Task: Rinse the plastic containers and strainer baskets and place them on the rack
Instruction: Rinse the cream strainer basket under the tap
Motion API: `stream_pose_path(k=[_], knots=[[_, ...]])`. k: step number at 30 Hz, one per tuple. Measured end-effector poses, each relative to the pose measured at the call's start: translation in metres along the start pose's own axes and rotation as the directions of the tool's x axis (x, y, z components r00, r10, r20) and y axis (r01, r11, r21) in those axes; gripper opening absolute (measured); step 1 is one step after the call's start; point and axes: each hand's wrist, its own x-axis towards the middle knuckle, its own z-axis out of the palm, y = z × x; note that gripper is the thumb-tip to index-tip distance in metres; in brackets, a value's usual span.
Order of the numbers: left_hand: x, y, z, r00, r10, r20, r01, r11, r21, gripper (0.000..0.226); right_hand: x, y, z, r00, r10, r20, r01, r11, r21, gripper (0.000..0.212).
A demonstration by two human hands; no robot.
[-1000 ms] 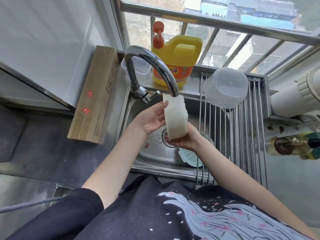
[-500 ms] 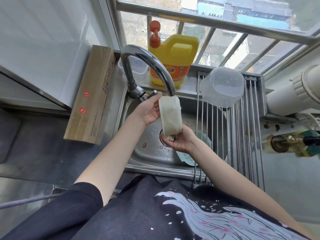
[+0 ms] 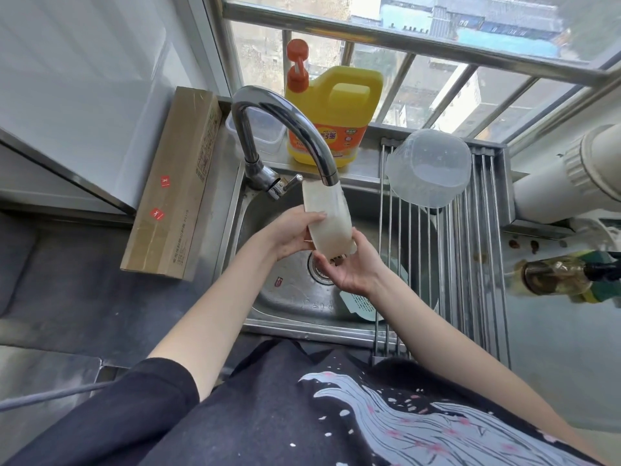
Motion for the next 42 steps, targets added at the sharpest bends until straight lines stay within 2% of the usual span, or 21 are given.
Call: stream_pose_path(k=[5,8,11,14,17,19,21,23,26,31,34,38,42], knots=[[0.004,0.015,0.001,0.997,0.011,-0.081,-0.015,0.999,-0.048,0.012,0.006,-0.002,-0.016,0.992,-0.062,-0.111,0.037,0.976,-0.214,0.079],[0.007,0.020,0.003,0.996,-0.003,-0.094,-0.007,0.994,-0.107,0.013,0.006,-0.004,-0.021,0.994,-0.089,-0.070,0.069,0.968,-0.240,0.067],[0.008,0.022,0.001,0.994,-0.013,-0.107,-0.012,0.972,-0.233,0.032,0.000,-0.001,-0.016,0.995,-0.096,-0.031,0.085,0.963,-0.256,0.047],[0.006,0.023,-0.003,0.999,-0.048,-0.019,0.038,0.933,-0.357,0.059,0.002,0.000,-0.010,1.000,-0.019,-0.020,0.016,0.989,-0.146,0.046],[0.002,0.019,-0.004,0.997,-0.062,0.045,0.068,0.983,-0.168,0.066,0.004,-0.002,-0.003,0.995,0.084,-0.045,-0.086,0.995,-0.044,0.057],[0.000,0.011,-0.003,0.997,-0.053,0.053,0.053,0.999,0.004,0.057,0.002,-0.004,0.003,0.994,0.083,-0.066,-0.083,0.996,-0.012,0.061],[0.002,0.000,-0.001,0.999,-0.015,0.037,0.013,0.998,0.060,0.038,-0.001,-0.005,0.009,0.994,0.064,-0.087,-0.066,0.998,-0.020,0.062],[0.004,-0.007,0.001,0.999,0.036,-0.041,-0.036,0.999,0.002,0.026,-0.002,-0.006,0.012,0.993,0.026,-0.114,-0.032,0.998,-0.053,0.065],[0.007,-0.005,0.000,0.989,0.059,-0.137,-0.075,0.990,-0.117,0.021,-0.002,-0.006,0.010,0.986,-0.041,-0.159,0.027,0.995,-0.093,0.066],[0.008,-0.003,-0.005,0.977,-0.026,-0.214,-0.033,0.963,-0.268,0.019,-0.004,-0.007,0.003,0.974,-0.081,-0.214,0.062,0.993,-0.096,0.070],[0.008,-0.003,-0.004,0.964,-0.083,-0.252,-0.027,0.914,-0.405,0.021,-0.006,-0.008,0.000,0.973,-0.084,-0.214,0.051,0.987,-0.155,0.074],[0.009,-0.004,-0.008,0.951,-0.132,-0.278,-0.008,0.892,-0.452,0.035,-0.005,-0.012,-0.011,0.984,-0.124,-0.124,0.105,0.983,-0.151,0.074],[0.005,-0.011,-0.009,0.947,-0.232,-0.220,0.136,0.915,-0.381,0.060,-0.008,-0.017,-0.018,0.961,-0.269,-0.063,0.254,0.950,-0.182,0.070]])
